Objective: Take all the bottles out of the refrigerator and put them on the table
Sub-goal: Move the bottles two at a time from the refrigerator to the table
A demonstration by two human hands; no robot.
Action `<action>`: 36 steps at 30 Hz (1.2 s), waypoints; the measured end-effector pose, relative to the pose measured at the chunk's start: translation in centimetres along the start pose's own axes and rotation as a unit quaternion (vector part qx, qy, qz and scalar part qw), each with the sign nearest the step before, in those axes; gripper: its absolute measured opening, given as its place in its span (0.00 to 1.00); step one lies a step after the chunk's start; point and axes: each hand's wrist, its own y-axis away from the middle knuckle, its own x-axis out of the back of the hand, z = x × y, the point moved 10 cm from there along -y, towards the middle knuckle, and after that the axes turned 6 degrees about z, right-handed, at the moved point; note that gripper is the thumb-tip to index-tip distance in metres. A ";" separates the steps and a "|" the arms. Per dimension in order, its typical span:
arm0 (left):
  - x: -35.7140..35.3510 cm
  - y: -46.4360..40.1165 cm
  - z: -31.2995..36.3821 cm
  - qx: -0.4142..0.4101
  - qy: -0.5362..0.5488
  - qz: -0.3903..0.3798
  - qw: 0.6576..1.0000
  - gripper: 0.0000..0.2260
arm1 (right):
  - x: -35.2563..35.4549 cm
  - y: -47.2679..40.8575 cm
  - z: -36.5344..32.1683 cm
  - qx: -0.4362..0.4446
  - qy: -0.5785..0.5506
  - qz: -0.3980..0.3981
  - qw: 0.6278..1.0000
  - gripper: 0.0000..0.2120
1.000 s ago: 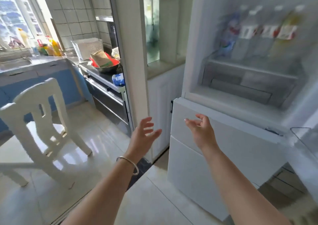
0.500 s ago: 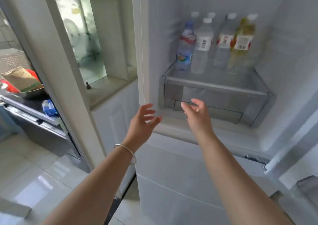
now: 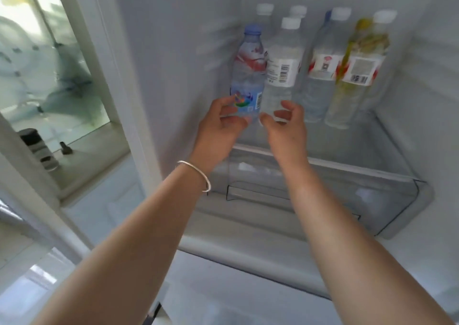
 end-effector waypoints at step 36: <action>-1.7 3.5 8.7 -0.022 0.107 -0.068 0.992 0.20 | 8.6 4.5 -10.5 0.137 0.004 0.106 0.985 0.27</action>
